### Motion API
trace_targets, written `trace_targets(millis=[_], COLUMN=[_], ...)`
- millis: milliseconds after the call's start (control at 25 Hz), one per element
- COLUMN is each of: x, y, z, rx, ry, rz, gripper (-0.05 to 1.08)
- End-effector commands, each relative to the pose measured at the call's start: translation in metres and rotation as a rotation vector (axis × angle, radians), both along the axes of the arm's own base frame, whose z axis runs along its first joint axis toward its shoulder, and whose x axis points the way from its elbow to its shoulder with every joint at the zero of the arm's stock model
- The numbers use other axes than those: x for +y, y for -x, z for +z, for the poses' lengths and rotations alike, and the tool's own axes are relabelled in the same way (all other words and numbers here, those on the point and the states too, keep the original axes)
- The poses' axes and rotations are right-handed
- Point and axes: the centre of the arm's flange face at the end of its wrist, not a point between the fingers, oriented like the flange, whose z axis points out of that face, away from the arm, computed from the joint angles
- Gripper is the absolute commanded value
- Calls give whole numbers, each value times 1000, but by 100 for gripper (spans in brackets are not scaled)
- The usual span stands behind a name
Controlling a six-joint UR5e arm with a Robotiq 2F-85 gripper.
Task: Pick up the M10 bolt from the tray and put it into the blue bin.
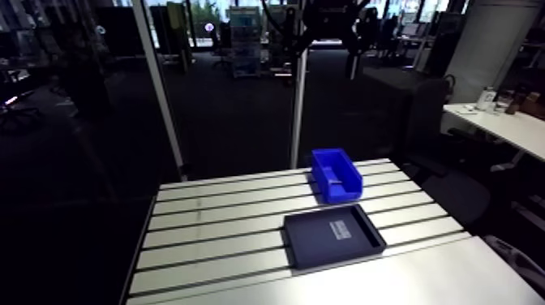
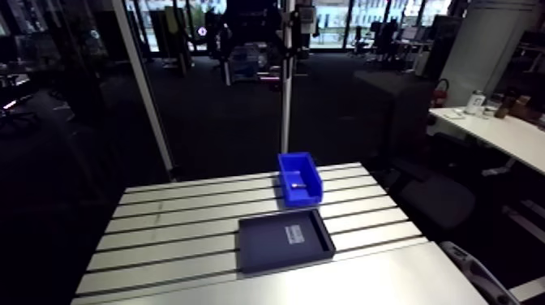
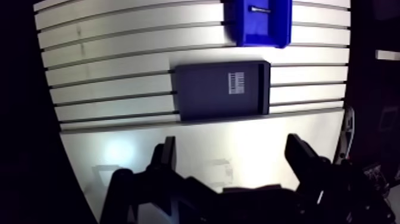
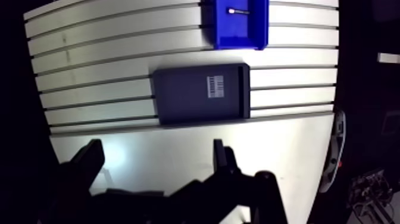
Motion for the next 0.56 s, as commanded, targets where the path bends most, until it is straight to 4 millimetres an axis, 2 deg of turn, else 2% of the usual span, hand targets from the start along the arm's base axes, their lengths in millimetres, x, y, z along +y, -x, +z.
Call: trace_targets(millis=[40, 560], x=[-15, -17], y=[-2, -4], z=[-2, -6], rx=[-6, -14], ry=[-9, -9], rz=[26, 38], gripper=[1, 1])
